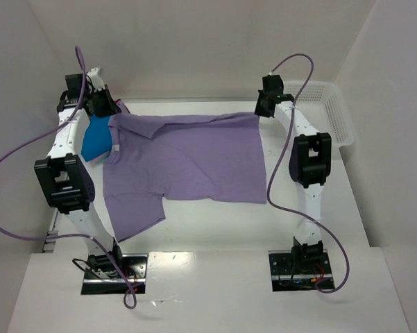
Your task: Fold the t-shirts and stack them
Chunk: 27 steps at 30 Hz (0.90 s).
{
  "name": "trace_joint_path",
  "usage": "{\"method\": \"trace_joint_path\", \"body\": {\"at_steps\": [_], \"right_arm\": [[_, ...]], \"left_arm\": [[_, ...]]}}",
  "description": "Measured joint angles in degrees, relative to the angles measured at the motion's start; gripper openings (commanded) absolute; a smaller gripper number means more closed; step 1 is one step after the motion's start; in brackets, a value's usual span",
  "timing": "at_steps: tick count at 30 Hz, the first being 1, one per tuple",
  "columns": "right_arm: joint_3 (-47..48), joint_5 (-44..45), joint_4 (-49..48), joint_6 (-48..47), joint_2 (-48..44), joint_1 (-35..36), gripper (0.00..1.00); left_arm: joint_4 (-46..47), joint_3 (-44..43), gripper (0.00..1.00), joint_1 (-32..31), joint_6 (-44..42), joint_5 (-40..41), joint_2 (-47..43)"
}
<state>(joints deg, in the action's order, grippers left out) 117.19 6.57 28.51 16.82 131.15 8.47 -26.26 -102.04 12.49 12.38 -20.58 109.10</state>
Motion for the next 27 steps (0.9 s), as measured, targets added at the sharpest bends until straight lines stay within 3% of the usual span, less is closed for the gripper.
{"method": "trace_joint_path", "body": {"at_steps": [9, 27], "right_arm": [[-17.16, -1.60, -3.41, 0.48, -11.04, 0.00, 0.00], [-32.81, -4.35, -6.29, 1.40, -18.43, 0.76, 0.00]], "left_arm": [[-0.66, 12.35, 0.00, 0.94, 1.55, -2.82, -10.36], [-2.49, 23.56, 0.00, 0.94, 1.79, -6.58, -18.86]]}}
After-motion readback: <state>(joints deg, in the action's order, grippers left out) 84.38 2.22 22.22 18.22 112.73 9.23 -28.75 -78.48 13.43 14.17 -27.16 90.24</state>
